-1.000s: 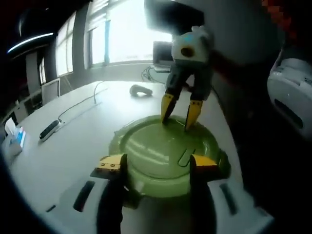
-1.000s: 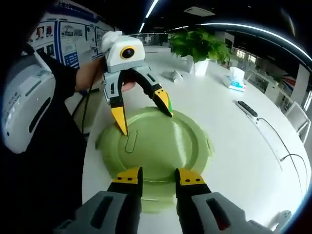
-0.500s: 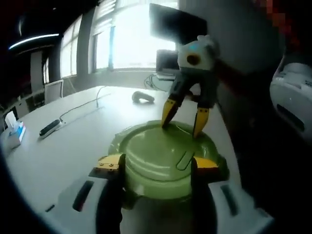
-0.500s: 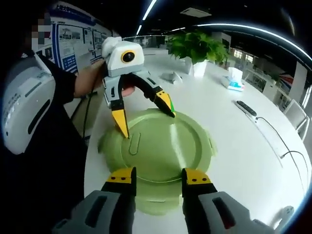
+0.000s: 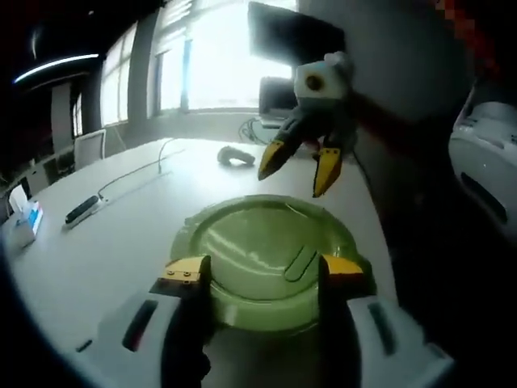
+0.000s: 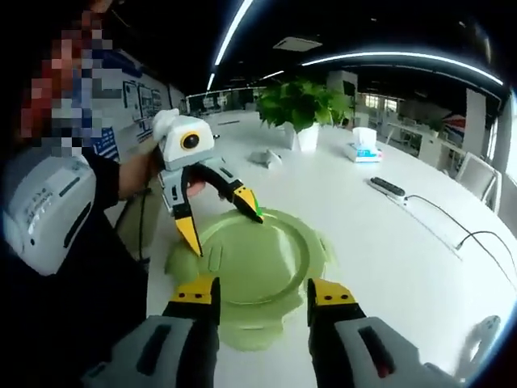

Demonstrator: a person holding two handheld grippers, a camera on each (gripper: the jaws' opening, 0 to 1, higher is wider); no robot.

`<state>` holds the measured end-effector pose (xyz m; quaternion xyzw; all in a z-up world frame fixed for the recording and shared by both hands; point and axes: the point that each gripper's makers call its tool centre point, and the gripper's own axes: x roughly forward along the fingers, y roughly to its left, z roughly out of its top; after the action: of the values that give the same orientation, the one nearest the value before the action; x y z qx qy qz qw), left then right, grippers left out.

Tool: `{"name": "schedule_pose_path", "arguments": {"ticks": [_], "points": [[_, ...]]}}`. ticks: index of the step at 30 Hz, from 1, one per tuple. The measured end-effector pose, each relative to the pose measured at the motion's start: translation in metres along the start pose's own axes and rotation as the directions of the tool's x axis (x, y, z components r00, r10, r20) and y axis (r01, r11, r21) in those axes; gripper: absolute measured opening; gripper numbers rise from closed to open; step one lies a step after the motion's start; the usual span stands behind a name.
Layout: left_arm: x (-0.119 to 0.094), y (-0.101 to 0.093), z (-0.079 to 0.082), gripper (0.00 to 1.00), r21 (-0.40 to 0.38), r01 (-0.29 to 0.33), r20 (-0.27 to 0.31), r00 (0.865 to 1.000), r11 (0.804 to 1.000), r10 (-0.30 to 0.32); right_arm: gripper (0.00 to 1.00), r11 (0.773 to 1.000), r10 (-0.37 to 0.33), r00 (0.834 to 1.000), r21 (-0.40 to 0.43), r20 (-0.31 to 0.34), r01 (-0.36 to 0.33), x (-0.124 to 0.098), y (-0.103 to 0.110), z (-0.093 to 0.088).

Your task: Pick up the tomato from the tabletop place it into the food storage container close the lid and lock the latches

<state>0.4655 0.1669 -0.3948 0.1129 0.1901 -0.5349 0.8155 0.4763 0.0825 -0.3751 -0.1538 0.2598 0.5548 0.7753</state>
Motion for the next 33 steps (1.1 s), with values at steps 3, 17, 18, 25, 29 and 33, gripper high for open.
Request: {"name": "schedule_pose_path", "arguments": {"ticks": [3,17,18,25,29,33], "points": [[0.003,0.008,0.000,0.42,0.031,0.004,-0.042,0.999,0.999,-0.003,0.43,0.997,-0.030,0.999,0.072,-0.027,0.032,-0.007,-0.003,-0.009],[0.018,-0.001,0.005,0.51,0.173,0.216,-0.226,0.958,0.961,-0.175,0.27,0.696,-0.253,0.967,0.699,0.028,0.162,-0.027,-0.002,-0.013],[0.019,-0.002,0.006,0.52,0.179,0.224,-0.237,0.955,0.958,-0.179,0.27,0.671,-0.260,0.966,0.721,0.014,0.170,-0.025,-0.001,-0.017],[0.022,-0.018,0.005,0.54,0.154,0.348,-0.288,0.911,0.925,-0.295,0.26,0.589,-0.204,0.975,0.784,-0.092,0.197,-0.010,0.019,-0.036],[0.024,-0.013,0.006,0.61,0.177,0.344,-0.300,0.911,0.922,-0.282,0.20,0.559,-0.221,0.965,0.793,-0.140,0.243,-0.010,0.011,-0.039],[0.026,-0.012,0.006,0.59,0.164,0.353,-0.307,0.906,0.921,-0.292,0.16,0.535,-0.227,0.959,0.801,-0.170,0.268,-0.007,0.000,-0.034]]}}
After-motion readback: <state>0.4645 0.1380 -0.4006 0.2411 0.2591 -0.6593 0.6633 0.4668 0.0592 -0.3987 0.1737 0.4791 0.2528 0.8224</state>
